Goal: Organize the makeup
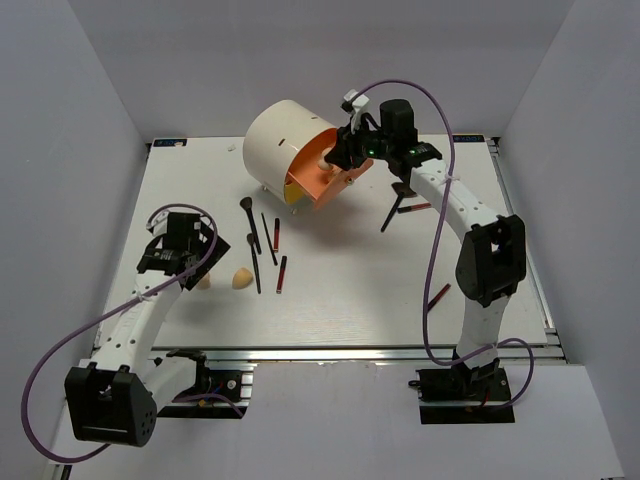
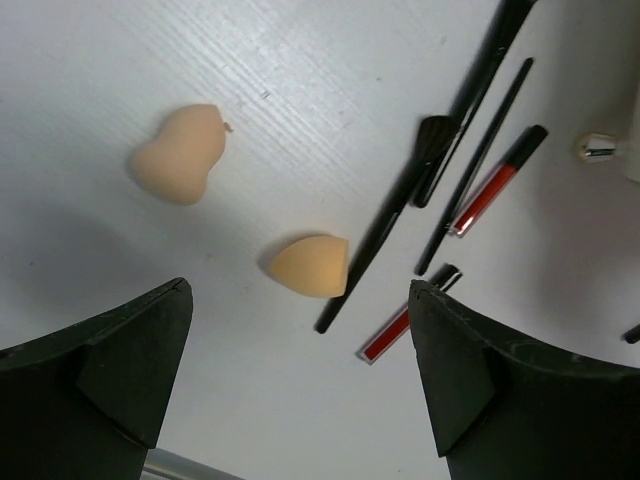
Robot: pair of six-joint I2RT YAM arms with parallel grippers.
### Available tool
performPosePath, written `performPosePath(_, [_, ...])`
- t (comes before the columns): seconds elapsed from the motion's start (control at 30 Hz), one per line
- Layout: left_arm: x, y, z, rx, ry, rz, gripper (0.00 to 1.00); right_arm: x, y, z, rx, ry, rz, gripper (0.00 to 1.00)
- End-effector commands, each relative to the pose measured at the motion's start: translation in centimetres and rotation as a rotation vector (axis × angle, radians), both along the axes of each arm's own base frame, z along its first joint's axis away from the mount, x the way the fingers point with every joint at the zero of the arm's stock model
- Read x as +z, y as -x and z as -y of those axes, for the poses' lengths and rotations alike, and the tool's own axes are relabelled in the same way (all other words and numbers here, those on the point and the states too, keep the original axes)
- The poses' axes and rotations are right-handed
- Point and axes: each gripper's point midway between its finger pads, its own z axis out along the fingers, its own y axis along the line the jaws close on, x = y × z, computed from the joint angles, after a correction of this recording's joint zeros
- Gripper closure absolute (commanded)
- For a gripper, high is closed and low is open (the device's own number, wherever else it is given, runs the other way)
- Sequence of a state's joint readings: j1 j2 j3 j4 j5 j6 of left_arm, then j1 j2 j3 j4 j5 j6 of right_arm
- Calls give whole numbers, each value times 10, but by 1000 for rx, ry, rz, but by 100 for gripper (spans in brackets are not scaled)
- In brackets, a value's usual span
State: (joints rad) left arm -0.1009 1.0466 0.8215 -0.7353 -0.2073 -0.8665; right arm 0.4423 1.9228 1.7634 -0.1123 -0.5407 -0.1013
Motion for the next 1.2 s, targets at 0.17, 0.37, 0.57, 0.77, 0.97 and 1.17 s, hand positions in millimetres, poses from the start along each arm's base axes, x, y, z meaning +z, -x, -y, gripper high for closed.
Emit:
performPosePath(0.17, [-15,21,-12,46,-37,-45,2,38,-3,5,9,26,145,41])
performPosePath(0.37, [-32,27,-21,87,-59,-126,3,76,1,8,8,-1,245,39])
performPosePath(0.57, [-49,22,-32,119,-73,-172,14,100,81,10,305,-47,441,50])
performPosePath(0.77, [-65,5,-41,119,-71,-214,18,83,123,22,354,-65,420,62])
performPosePath(0.97, [-78,-2,-50,93,-97,-303,35,66,135,34,308,-48,381,62])
performPosePath(1.17, [-95,-4,-53,79,-106,-337,58,53,136,38,272,-47,322,62])
